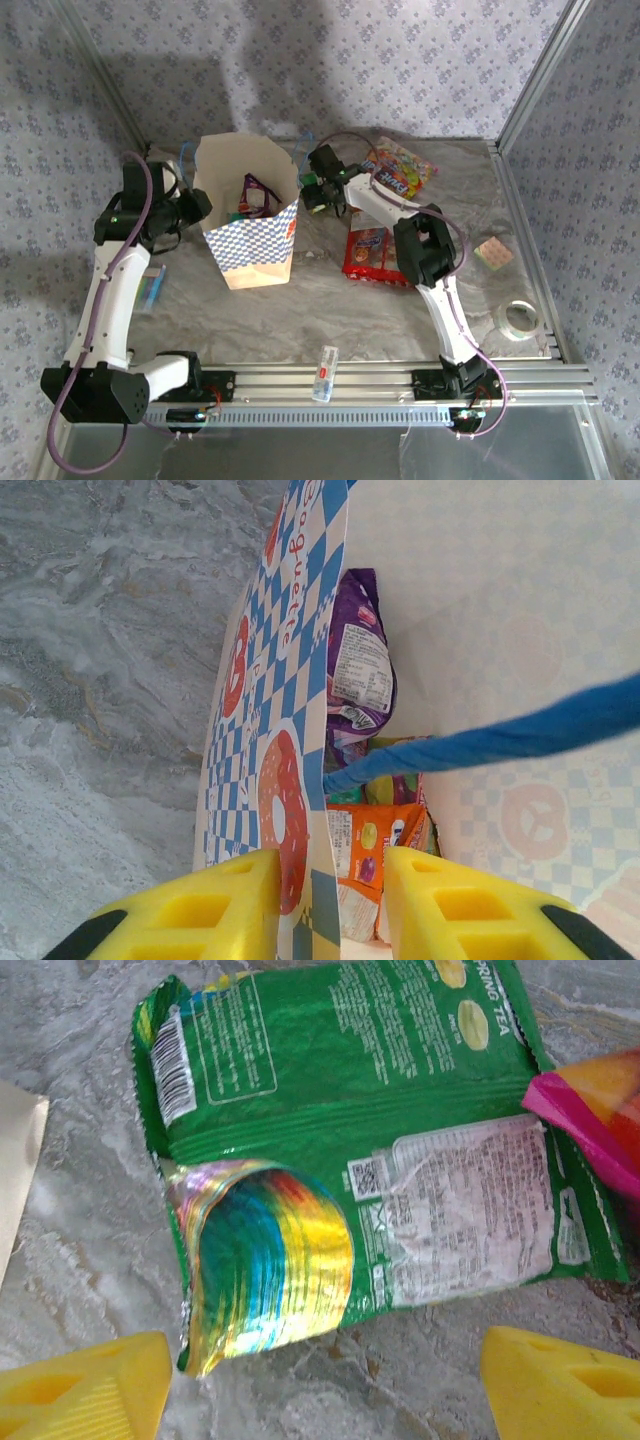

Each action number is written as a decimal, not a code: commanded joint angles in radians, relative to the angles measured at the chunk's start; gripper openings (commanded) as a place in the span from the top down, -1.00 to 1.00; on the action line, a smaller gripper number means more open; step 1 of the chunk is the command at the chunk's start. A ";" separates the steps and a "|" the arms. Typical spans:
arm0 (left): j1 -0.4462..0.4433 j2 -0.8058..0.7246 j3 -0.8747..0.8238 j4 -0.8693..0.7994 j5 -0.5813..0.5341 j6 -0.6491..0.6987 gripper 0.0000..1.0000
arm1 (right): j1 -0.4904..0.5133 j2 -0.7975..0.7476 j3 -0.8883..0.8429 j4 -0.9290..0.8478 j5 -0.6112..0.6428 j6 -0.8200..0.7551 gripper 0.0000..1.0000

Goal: Place the snacks into the paper bag

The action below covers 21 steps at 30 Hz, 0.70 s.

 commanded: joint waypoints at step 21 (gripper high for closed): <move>-0.005 0.042 0.008 0.000 -0.025 0.042 0.29 | 0.067 0.216 0.314 -0.212 0.182 -0.093 -0.74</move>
